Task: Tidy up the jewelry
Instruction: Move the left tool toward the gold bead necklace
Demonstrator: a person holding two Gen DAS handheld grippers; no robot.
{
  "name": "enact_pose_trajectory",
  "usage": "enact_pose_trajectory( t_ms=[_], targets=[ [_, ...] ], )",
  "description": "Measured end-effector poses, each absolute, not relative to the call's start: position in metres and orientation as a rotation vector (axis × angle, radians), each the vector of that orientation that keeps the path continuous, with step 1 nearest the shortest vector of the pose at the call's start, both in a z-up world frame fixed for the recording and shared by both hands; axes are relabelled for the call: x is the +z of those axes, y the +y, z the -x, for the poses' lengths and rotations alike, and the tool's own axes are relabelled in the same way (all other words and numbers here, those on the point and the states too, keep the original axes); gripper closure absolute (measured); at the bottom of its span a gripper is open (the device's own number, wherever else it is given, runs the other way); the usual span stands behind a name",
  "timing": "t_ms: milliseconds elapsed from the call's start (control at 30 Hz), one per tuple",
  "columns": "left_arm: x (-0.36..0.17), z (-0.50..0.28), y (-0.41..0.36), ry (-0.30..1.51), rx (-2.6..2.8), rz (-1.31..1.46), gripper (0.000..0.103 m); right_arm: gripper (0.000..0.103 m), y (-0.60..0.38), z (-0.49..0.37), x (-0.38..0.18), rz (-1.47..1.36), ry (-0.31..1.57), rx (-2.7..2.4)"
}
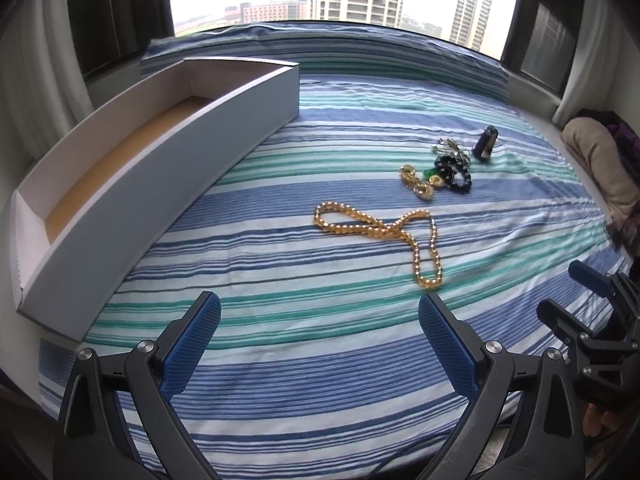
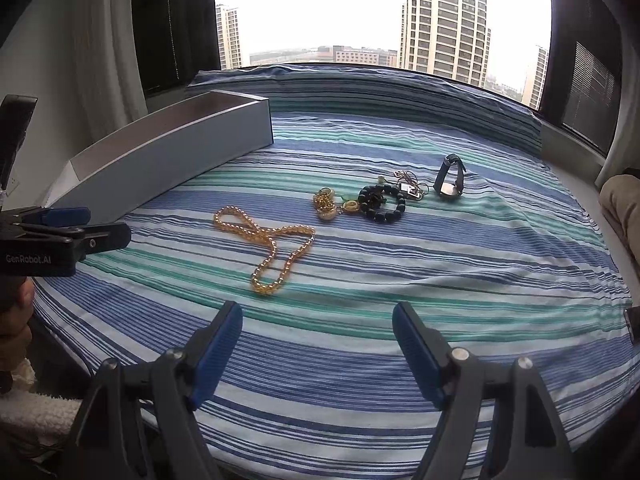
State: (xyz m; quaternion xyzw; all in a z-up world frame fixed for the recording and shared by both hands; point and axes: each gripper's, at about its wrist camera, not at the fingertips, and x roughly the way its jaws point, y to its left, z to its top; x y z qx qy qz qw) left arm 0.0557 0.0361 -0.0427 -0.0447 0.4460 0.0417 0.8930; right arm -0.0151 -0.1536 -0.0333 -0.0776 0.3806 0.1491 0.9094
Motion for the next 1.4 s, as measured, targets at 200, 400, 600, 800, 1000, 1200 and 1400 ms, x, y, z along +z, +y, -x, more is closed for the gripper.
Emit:
enact_pose_trajectory(
  t_ms=[200, 400, 600, 800, 1000, 1200, 1400],
  targets=[
    [-0.044, -0.057, 0.036, 0.927, 0.085, 0.090, 0.004, 0.024, -0.153, 0.014, -0.033, 0.158, 0.787, 0.307],
    [-0.047, -0.057, 0.035, 0.939, 0.081, 0.087, 0.004, 0.024, -0.153, 0.015, -0.033, 0.157, 0.793, 0.306],
    [-0.048, -0.063, 0.040, 0.955, 0.062, 0.097, 0.004, 0.024, -0.166, 0.018, -0.032, 0.139, 0.793, 0.284],
    [-0.060, -0.082, 0.041, 1.025, -0.024, 0.124, 0.004, 0.024, -0.213, 0.018, -0.039, 0.054, 0.836, 0.170],
    [-0.068, -0.126, 0.012, 1.035, -0.125, 0.043, 0.004, 0.024, -0.225, 0.016, -0.042, 0.007, 0.846, 0.148],
    [-0.085, -0.175, -0.018, 1.043, -0.263, -0.240, 0.005, 0.024, -0.213, 0.017, -0.039, 0.030, 0.837, 0.185],
    [-0.112, -0.195, -0.044, 1.054, -0.433, -0.489, 0.013, 0.024, -0.216, 0.017, -0.044, 0.013, 0.854, 0.176]
  ],
)
